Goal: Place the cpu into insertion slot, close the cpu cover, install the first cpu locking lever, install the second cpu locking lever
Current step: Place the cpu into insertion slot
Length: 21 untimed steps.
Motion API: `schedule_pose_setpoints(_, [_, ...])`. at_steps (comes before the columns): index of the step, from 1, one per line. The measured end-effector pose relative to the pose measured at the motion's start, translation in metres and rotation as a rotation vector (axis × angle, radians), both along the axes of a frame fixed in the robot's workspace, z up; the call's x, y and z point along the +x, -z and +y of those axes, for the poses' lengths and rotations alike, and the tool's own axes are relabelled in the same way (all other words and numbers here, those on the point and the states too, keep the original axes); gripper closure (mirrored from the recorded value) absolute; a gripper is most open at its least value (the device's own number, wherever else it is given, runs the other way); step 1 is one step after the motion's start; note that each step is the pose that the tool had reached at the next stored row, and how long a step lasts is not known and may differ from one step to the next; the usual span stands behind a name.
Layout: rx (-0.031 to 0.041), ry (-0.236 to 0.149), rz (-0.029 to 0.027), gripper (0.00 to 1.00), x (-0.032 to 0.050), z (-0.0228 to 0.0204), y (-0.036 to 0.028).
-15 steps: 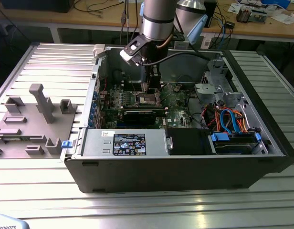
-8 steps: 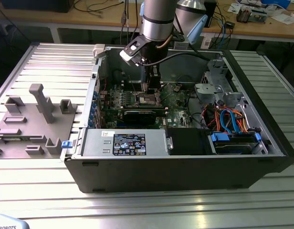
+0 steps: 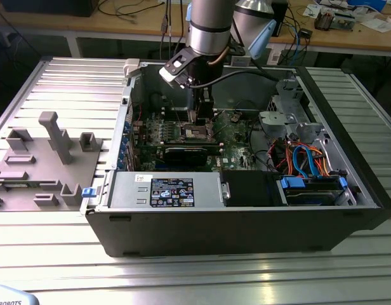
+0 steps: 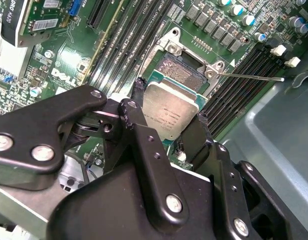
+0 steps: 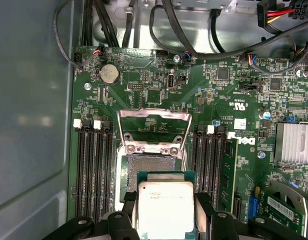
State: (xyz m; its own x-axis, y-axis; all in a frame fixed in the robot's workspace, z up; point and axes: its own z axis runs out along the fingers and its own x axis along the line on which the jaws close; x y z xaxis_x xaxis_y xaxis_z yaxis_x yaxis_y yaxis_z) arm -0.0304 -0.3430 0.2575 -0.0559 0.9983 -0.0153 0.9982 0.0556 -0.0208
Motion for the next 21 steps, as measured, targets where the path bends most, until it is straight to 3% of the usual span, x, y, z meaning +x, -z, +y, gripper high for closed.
schedule_pose_setpoints(21, [0.0, 0.0, 0.0, 0.45, 0.0, 0.0009, 0.0036])
